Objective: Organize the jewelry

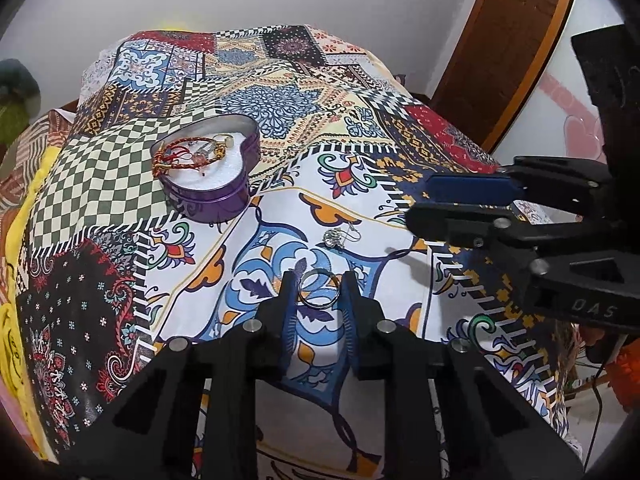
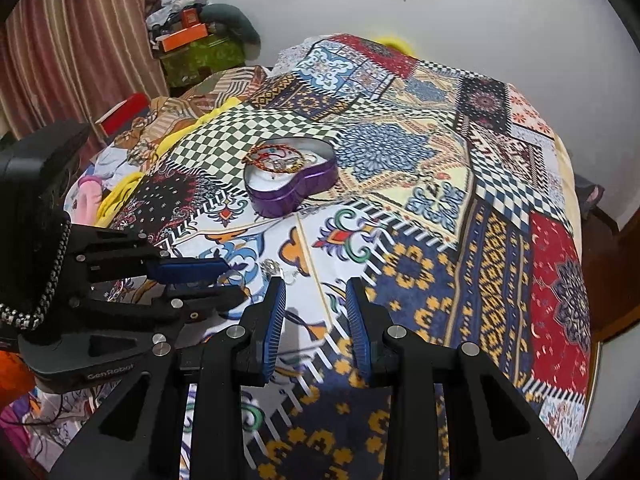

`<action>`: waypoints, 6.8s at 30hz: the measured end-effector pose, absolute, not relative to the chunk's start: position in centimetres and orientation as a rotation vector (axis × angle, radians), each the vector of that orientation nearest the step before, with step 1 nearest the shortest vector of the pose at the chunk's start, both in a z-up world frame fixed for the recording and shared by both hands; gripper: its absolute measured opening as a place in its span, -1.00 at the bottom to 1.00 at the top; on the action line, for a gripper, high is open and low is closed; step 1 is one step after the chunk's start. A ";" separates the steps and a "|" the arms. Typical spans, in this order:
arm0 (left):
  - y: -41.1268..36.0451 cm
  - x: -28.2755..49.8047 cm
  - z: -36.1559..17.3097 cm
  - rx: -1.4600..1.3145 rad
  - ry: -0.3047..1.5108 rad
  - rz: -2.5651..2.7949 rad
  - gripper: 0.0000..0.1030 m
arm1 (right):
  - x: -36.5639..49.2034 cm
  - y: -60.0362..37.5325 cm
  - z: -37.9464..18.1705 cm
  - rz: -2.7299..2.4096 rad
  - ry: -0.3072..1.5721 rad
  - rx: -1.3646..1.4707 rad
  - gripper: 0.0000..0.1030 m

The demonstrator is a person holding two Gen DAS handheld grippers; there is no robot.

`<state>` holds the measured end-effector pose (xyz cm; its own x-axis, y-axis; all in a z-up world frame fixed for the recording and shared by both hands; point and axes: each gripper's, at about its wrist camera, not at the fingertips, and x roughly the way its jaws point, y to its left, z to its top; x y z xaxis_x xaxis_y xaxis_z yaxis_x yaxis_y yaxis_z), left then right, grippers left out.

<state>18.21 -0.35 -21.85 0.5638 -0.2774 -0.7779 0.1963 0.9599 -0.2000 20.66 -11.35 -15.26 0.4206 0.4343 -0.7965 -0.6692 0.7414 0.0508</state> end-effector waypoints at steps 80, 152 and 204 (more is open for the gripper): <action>9.2 25.2 -19.3 -0.172 0.782 -0.100 -0.60 | 28.8 -1.5 -16.1 0.839 0.969 -0.255 -0.77; 2.1 -1.1 2.8 -0.061 0.068 0.067 0.97 | 4.9 -13.6 4.4 0.520 0.078 0.004 0.85; 2.1 -0.3 1.2 -0.079 0.157 0.047 0.99 | 2.9 -14.9 3.7 0.484 0.133 -0.013 0.99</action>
